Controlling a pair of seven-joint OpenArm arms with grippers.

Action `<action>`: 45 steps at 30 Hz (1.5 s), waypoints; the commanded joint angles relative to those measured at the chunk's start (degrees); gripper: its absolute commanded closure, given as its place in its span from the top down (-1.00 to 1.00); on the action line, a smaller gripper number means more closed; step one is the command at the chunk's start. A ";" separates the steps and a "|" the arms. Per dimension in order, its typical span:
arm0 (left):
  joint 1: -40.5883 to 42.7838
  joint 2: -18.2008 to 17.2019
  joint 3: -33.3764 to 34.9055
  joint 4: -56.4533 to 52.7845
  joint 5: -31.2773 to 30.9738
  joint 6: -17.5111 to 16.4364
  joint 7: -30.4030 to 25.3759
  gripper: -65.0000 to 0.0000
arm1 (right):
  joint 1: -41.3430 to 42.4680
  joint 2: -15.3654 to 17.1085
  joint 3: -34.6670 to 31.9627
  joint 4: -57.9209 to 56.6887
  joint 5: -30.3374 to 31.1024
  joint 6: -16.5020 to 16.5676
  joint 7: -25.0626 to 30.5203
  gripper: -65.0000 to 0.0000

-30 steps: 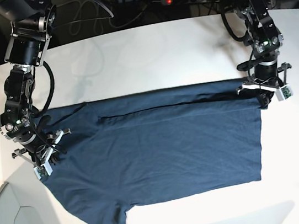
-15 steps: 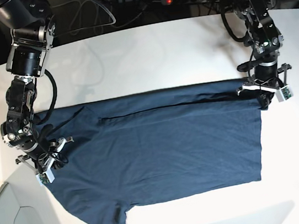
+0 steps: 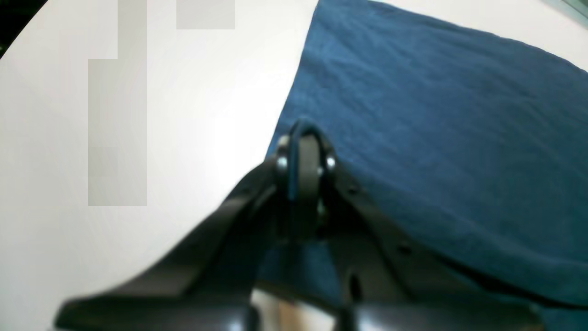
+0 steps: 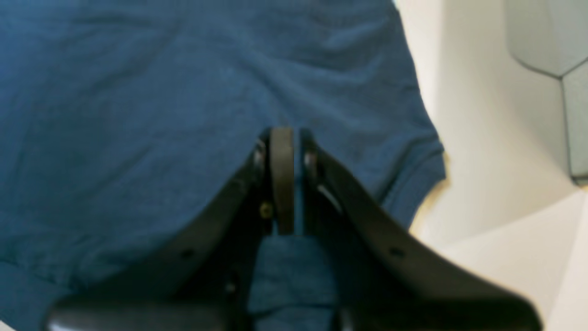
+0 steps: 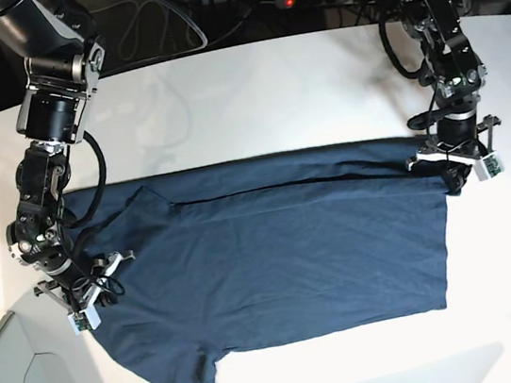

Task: Fold the T-shirt properly

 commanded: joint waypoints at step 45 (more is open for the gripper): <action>0.34 -0.09 -0.44 -4.54 -0.64 0.16 4.90 0.57 | -19.52 4.96 5.80 17.81 0.88 1.18 1.02 -0.12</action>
